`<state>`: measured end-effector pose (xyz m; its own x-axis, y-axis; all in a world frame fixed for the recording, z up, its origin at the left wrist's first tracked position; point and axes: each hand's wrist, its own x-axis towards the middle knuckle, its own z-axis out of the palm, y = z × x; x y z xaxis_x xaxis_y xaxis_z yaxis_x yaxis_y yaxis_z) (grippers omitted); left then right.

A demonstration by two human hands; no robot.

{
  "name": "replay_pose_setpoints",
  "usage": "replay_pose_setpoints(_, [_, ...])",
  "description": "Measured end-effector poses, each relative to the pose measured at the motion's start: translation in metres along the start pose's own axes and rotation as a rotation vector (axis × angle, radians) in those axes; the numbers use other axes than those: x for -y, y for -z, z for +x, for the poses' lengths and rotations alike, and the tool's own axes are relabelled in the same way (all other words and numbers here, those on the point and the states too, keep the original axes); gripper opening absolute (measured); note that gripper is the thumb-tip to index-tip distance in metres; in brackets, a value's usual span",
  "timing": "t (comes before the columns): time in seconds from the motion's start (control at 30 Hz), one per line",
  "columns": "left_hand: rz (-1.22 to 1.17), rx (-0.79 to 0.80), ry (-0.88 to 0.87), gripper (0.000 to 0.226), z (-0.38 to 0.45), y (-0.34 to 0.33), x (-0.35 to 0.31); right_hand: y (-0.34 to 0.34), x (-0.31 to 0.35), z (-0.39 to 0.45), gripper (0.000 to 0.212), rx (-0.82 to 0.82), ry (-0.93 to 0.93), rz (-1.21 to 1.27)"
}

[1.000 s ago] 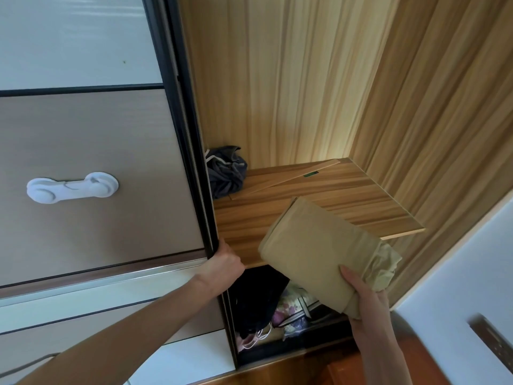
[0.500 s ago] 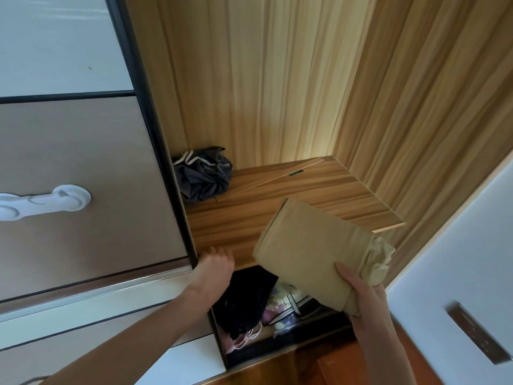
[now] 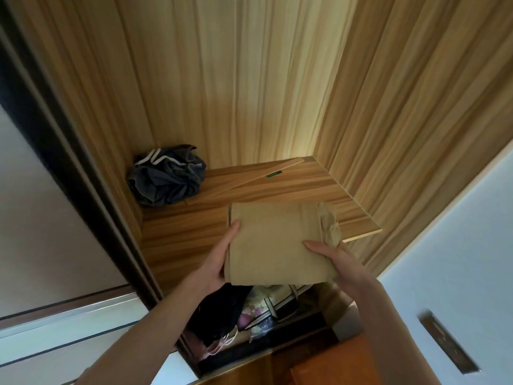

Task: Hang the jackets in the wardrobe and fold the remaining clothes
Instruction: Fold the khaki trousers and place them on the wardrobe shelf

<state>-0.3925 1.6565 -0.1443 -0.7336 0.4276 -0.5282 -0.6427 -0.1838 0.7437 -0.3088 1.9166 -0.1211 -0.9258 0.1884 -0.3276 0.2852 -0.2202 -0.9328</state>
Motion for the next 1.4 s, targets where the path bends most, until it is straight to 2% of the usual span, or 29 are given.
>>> replay_pose_setpoints(0.13, [0.079,-0.16,-0.114,0.106,0.034,0.0,0.004,0.0,0.007,0.045,0.061,-0.072,-0.019,-0.036])
replay_pose_setpoints(0.2, [0.093,-0.229,-0.208,0.1,0.05,-0.002,0.003,0.002,0.002,0.073,0.079,-0.134,0.012,-0.094])
replay_pose_setpoints(0.3, [0.058,-0.328,-0.285,0.074,0.074,-0.007,0.003,0.005,-0.007,0.111,0.08,-0.13,0.06,-0.125])
replay_pose_setpoints(0.33, [0.042,-0.371,-0.294,0.072,0.082,-0.008,0.004,0.007,-0.013,0.124,0.081,-0.126,0.063,-0.135])
replay_pose_setpoints(0.47, [0.044,-0.476,-0.276,0.094,0.117,-0.002,0.01,0.019,-0.032,0.171,0.09,-0.116,0.01,-0.187])
replay_pose_setpoints(0.53, [0.043,-0.51,-0.285,0.086,0.132,-0.001,0.011,0.02,-0.036,0.189,0.081,-0.101,0.0,-0.181])
replay_pose_setpoints(0.63, [0.053,-0.579,-0.288,0.065,0.157,-0.001,0.014,0.021,-0.04,0.209,0.04,-0.087,0.0,-0.188])
replay_pose_setpoints(0.7, [0.112,-0.622,-0.291,0.054,0.171,-0.001,0.017,0.026,-0.045,0.222,0.038,-0.086,0.026,-0.239])
replay_pose_setpoints(0.77, [0.203,-0.673,-0.285,0.055,0.18,-0.001,0.021,0.03,-0.05,0.231,0.04,-0.108,0.041,-0.318])
replay_pose_setpoints(0.93, [0.479,-0.804,-0.222,0.06,0.195,0.002,0.028,0.036,-0.064,0.241,0.06,-0.157,0.007,-0.557])
replay_pose_setpoints(1.07, [0.767,-0.919,-0.179,0.067,0.198,0.003,0.026,0.036,-0.06,0.24,0.059,-0.191,0.038,-0.809])
replay_pose_setpoints(1.17, [0.909,-0.955,-0.154,0.062,0.197,-0.002,0.026,0.035,-0.063,0.24,0.058,-0.221,0.084,-0.902])
replay_pose_setpoints(1.23, [1.023,-0.967,-0.21,0.057,0.194,-0.007,0.028,0.032,-0.066,0.237,0.057,-0.274,0.218,-0.93])
replay_pose_setpoints(1.3, [1.209,-0.95,-0.392,0.055,0.188,-0.008,0.035,0.027,-0.067,0.229,0.059,-0.282,0.396,-0.973])
replay_pose_setpoints(1.4, [1.489,-0.727,-0.658,0.054,0.187,0.002,0.047,0.018,-0.074,0.218,0.073,-0.139,0.499,-1.116])
